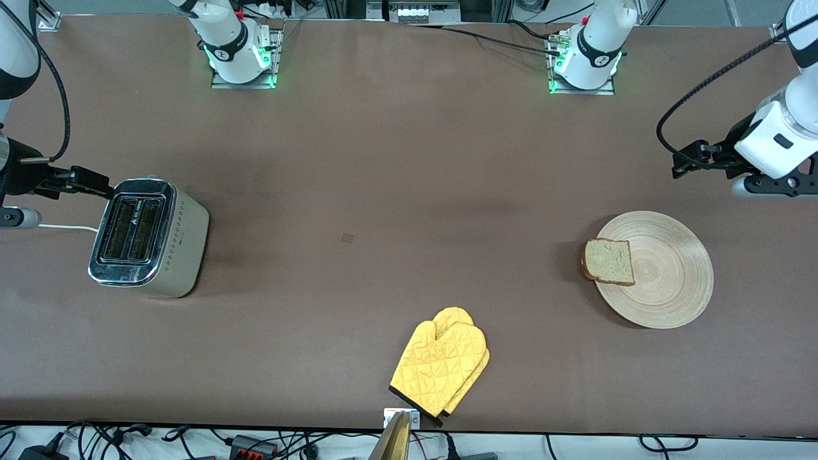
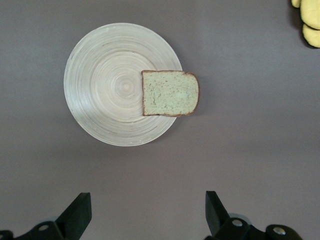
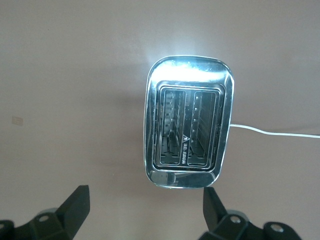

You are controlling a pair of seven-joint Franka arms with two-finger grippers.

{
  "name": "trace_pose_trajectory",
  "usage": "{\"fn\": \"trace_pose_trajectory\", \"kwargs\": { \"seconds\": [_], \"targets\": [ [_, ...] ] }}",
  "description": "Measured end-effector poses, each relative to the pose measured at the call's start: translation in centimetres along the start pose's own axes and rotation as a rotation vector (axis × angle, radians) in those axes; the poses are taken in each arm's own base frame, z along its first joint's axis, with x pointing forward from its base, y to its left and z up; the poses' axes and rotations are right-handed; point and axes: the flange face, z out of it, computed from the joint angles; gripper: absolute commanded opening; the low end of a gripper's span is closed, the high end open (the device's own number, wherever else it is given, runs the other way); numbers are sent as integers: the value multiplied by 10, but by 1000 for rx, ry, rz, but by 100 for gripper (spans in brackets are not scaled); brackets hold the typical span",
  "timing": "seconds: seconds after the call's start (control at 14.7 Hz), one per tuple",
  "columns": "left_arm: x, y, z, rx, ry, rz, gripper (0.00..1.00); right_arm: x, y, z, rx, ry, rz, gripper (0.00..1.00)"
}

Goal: Move plate and put bread in toaster
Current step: 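Move the left gripper down toward the wooden plate rim, then grasp the wooden plate rim with the left gripper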

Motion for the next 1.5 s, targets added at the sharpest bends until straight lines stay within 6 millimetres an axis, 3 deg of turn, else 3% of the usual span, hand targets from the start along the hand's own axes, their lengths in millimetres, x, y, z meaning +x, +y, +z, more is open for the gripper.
{"fn": "trace_pose_trajectory", "kwargs": {
  "seconds": [0.14, 0.34, 0.55, 0.75, 0.95, 1.36, 1.5],
  "targets": [
    [13, -30, 16, -4, -27, -51, 100, 0, 0, 0, 0, 0, 0, 100],
    [37, -101, 48, -22, -69, -91, 100, 0, 0, 0, 0, 0, 1, 100],
    [52, -169, 92, -114, -108, -69, 100, 0, 1, 0, 0, -1, 1, 100],
    [58, -220, 141, -285, -112, -67, 100, 0, 1, 0, 0, -1, 1, 100],
    [62, -272, 195, -432, -9, 11, 100, 0, 1, 0, 0, -1, 1, 100],
    [73, -296, 295, -574, 55, 52, 99, 0, 1, 0, 0, -1, 1, 100],
    [75, -305, 332, -641, 103, 76, 92, 0, 1, 0, 0, -1, 1, 100]
  ]
}}
